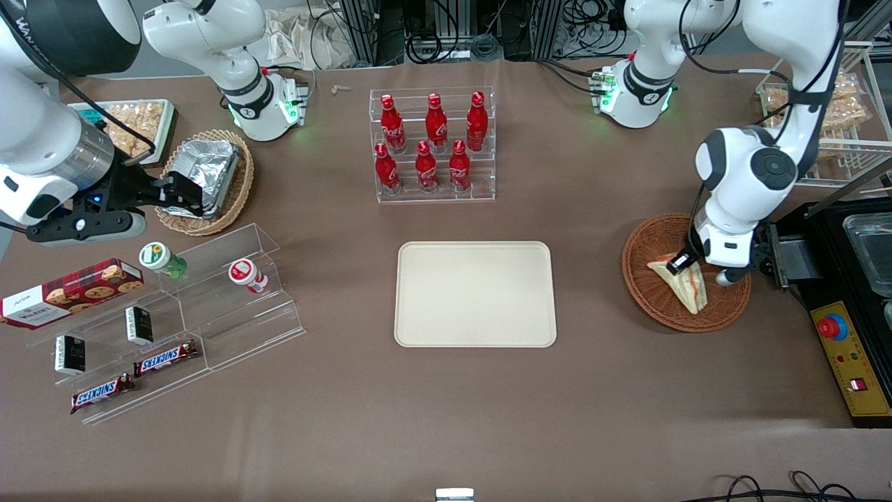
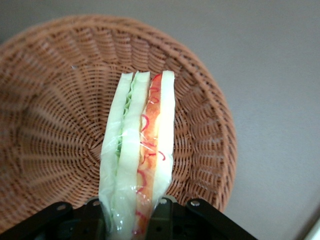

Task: Place sandwich from basket to tray
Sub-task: 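Lift the sandwich up out of the basket with the left gripper, then carry the sandwich over the cream tray with the left gripper, then lower the sandwich onto the tray and open the left gripper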

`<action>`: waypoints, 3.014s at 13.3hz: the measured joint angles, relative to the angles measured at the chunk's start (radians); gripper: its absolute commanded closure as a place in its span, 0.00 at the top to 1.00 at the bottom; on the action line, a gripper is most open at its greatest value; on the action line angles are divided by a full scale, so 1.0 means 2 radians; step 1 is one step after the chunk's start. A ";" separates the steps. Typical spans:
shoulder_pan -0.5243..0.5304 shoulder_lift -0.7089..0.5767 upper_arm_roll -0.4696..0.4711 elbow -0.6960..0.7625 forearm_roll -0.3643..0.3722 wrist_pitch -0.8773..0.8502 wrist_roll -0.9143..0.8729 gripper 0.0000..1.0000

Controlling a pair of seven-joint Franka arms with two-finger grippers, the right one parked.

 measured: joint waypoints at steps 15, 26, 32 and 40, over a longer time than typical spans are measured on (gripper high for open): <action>-0.024 0.015 -0.067 0.404 0.000 -0.454 0.171 0.00; -0.153 0.193 -0.104 0.367 0.038 -0.240 -0.010 0.00; -0.171 0.223 -0.101 0.287 0.042 -0.086 -0.018 0.00; -0.169 0.228 -0.099 0.247 0.096 -0.055 -0.014 1.00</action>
